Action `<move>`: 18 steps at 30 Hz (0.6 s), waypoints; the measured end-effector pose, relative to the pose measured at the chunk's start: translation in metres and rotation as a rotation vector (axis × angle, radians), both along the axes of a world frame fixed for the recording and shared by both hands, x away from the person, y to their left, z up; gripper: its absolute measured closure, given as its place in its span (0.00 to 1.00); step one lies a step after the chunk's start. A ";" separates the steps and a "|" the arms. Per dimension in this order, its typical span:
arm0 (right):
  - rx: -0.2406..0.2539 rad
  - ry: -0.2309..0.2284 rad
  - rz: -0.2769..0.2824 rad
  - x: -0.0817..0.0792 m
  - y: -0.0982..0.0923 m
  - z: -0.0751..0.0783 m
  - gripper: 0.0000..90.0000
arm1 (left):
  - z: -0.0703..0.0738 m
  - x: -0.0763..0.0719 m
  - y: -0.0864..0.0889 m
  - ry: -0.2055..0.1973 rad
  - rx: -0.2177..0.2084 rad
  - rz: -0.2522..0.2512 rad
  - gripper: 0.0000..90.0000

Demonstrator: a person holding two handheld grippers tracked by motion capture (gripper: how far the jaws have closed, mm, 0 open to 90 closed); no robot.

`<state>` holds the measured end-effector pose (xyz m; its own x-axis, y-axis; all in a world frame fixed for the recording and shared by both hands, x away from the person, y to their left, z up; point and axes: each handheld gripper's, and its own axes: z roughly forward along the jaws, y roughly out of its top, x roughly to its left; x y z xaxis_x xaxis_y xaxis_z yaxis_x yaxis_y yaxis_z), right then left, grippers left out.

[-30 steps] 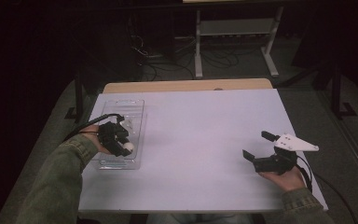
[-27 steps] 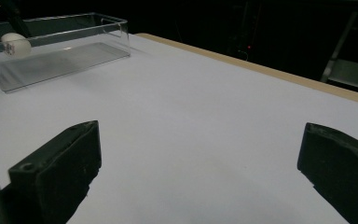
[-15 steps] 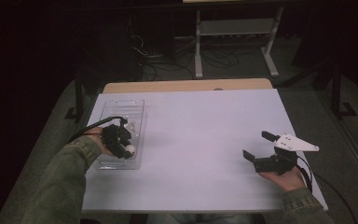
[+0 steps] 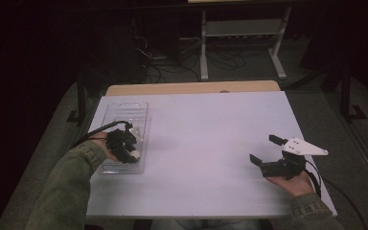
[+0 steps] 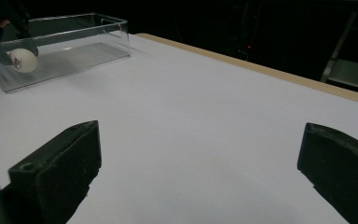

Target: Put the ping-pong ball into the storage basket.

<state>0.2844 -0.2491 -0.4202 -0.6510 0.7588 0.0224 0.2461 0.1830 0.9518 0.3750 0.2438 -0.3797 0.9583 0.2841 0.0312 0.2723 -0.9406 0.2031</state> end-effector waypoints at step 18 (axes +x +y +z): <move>0.001 0.002 0.002 0.000 0.000 0.000 0.00 | 0.003 0.002 0.001 0.000 0.005 0.033 0.51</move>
<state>0.2845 -0.2488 -0.4204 -0.6527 0.7572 0.0243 0.2477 0.1830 0.9514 0.3773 0.2451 -0.3770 0.9483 0.3157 0.0330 0.3033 -0.9319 0.1990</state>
